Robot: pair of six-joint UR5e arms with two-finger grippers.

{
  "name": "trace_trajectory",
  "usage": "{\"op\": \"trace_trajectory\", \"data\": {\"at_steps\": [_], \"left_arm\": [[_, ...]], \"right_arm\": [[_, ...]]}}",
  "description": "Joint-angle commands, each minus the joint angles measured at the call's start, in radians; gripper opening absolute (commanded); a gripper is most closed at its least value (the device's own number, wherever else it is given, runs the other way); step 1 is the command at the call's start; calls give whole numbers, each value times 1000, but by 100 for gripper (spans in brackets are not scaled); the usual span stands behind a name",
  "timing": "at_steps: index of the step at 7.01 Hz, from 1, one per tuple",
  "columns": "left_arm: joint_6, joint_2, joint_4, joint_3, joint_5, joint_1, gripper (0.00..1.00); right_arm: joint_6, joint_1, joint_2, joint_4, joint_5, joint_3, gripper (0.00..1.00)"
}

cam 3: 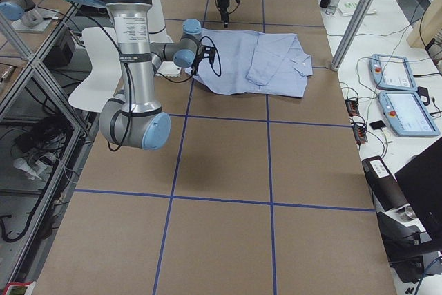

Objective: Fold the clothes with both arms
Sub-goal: 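Lower both grippers to the two hem corners nearest the robot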

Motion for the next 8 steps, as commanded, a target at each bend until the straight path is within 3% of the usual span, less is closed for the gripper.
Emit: {"op": "trace_trajectory", "data": {"at_steps": [1,5,8], "left_arm": [[-140,63,-47,-62,51,125,98],[-165,77,45,-70,58,165,92],[-165,73,47,-56,58,186,81]], "right_arm": [[1,0,5,1,-2,0,0],[-1,2,5,-1,0,-3,0],[-1,11,5,-4,3,-5,0]]}}
